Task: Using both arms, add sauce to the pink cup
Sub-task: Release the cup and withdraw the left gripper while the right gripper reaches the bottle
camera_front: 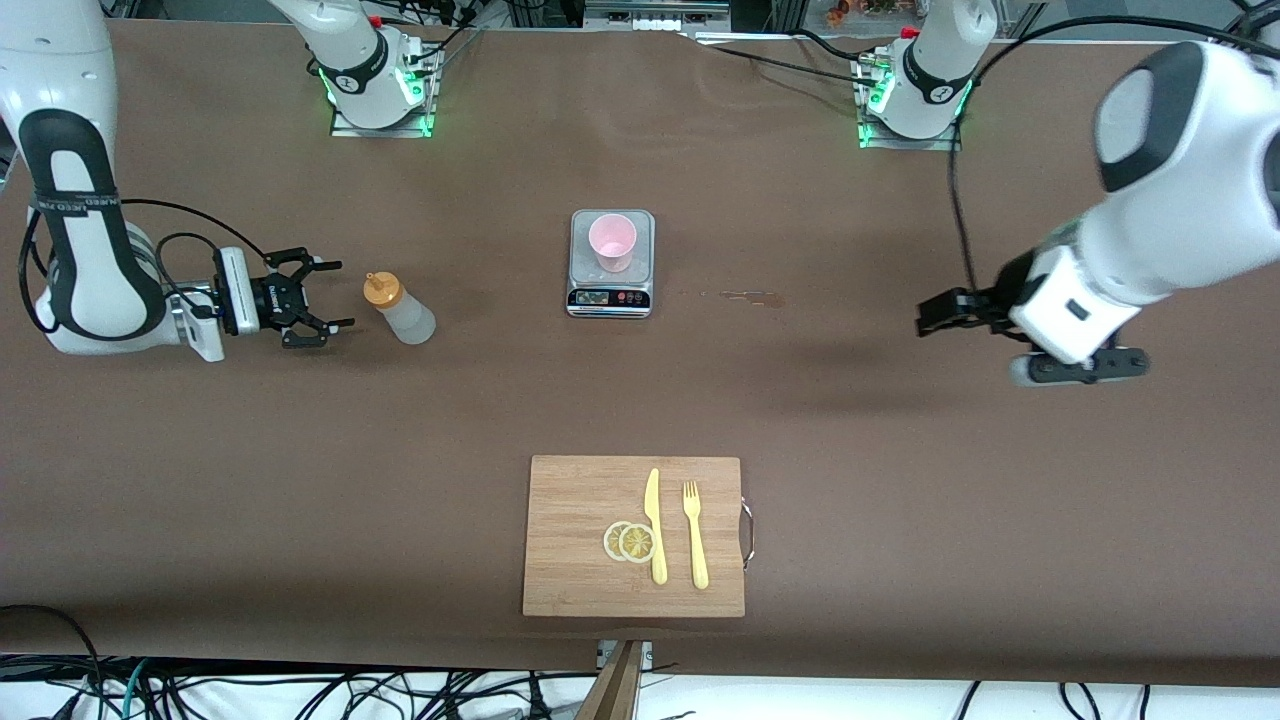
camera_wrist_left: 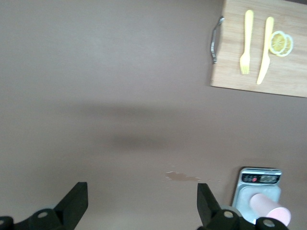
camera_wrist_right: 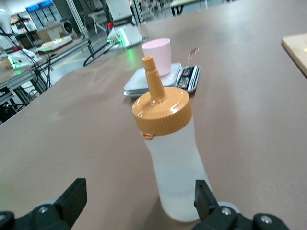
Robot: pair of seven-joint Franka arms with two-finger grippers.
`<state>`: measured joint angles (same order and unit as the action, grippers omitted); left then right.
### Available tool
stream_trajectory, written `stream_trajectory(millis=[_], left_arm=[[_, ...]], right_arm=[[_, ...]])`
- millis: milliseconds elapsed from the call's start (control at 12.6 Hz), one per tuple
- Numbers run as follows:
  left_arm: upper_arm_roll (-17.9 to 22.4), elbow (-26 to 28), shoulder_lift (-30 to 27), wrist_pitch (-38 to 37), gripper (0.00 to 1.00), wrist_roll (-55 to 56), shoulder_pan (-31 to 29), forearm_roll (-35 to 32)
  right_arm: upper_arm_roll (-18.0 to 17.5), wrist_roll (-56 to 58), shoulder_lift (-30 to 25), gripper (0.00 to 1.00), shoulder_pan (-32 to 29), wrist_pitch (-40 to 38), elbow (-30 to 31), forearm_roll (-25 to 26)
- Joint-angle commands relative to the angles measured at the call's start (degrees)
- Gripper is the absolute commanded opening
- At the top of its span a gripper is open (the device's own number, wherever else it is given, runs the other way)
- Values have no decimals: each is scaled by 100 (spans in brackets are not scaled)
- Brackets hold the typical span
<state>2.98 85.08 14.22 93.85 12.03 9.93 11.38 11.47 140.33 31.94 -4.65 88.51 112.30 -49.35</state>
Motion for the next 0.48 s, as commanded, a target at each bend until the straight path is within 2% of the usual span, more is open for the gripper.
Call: stream_trajectory(millis=[0, 159, 398], left_arm=[[-498, 97, -209, -305, 100, -489, -665, -415], [-885, 97, -332, -429, 100, -727, -1053, -899], [-983, 201, -446, -587, 100, -903, -1257, -1006]], right_arm=[[-57, 512, 391, 100, -10, -123, -68, -582], [-197, 548, 541, 100, -10, -71, -68, -856], [-338, 548, 603, 100, 43, -70, -68, -1234]])
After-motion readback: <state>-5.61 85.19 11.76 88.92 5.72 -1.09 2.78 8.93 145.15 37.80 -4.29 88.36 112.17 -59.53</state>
